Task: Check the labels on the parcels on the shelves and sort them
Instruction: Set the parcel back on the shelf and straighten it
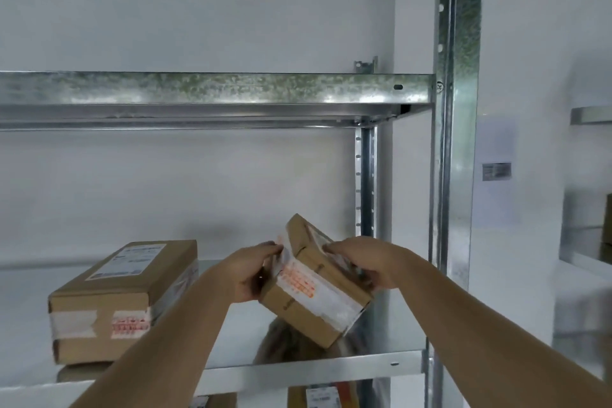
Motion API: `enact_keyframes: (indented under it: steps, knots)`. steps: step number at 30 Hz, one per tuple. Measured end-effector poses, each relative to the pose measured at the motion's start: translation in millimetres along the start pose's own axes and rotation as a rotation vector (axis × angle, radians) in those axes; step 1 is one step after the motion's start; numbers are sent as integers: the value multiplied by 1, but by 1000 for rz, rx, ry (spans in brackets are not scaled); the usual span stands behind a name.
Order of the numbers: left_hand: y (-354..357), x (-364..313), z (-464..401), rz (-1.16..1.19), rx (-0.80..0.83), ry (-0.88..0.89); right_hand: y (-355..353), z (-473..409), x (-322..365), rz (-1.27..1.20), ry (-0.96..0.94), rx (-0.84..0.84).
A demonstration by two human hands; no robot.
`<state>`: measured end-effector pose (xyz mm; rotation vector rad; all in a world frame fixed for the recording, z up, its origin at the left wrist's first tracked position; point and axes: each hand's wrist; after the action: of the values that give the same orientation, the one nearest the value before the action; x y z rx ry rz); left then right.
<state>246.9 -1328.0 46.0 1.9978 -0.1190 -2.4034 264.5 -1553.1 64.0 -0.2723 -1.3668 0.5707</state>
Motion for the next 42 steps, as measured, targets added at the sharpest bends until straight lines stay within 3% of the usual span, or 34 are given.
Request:
enact_keyframes:
  steps: [2, 7, 11, 22, 42]
  knots:
    - [-6, -5, -6, -117, -65, -18, 5, -2, -1, 30, -56, -39]
    - [-13, -5, -31, -256, 36, -185, 13, -4, -7, 26, -82, -87]
    - [-11, 4, -35, -269, 118, -160, 17, -11, -14, -78, -51, -71]
    - [-11, 20, -42, -115, 141, -102, 23, -25, -25, -278, 79, 125]
    - [-7, 22, -41, -83, 122, -119, 23, -42, -24, -256, 86, 159]
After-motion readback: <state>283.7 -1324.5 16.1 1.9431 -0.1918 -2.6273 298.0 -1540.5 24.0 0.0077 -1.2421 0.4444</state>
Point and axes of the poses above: each hand's wrist, its own z-axis away from the middle knuckle, its own y-axis out of the palm, x = y × z, and after that the axes turned 3 degrees about z, right-handed
